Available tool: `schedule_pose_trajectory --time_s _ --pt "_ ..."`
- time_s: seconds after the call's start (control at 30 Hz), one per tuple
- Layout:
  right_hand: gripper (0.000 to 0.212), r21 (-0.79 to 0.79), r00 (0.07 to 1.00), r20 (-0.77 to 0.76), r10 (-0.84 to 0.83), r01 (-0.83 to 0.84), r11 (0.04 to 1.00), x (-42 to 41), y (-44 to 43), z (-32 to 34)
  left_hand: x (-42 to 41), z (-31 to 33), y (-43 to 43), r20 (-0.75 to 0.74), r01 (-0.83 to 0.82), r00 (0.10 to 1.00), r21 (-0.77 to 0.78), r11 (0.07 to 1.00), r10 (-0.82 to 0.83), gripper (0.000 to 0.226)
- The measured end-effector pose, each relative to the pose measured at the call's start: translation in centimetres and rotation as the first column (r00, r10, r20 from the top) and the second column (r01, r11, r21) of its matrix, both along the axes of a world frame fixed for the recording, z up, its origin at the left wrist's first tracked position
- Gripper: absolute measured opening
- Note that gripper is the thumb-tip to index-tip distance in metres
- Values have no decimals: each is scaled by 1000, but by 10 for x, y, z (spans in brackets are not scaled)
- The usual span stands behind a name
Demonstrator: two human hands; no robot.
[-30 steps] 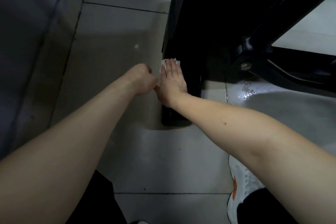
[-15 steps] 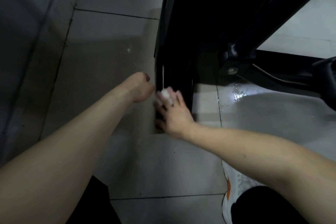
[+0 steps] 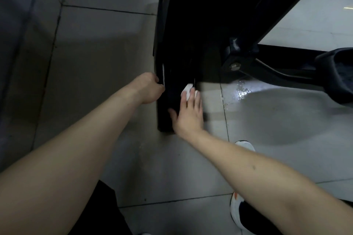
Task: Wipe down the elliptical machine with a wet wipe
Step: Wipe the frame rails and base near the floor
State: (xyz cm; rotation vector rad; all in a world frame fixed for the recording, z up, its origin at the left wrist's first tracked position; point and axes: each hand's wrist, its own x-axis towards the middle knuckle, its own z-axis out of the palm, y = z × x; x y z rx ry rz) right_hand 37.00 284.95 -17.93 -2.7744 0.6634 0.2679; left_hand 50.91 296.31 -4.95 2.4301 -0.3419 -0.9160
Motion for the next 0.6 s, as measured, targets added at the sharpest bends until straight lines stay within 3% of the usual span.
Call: schedule_pose_trajectory --time_s 0.17,0.3,0.43,0.5,0.6 --pt "75 260 969 4 -246 237 936 52 -28 13 0 1 3 -20 -9 1000 -24 1000 8 41" --pt "72 325 943 2 -333 314 892 15 -10 19 0 4 4 -2 -5 1000 -29 1000 5 36" --pt "76 485 879 -7 -477 420 767 -35 27 20 1 2 2 3 0 1000 -34 999 0 39" --pt "75 520 832 -96 -546 510 686 -44 44 20 2 3 2 2 6 1000 -40 999 -6 34" --pt "55 512 760 -221 -611 624 591 -46 56 19 4 7 2 1 10 1000 -43 999 -10 30"
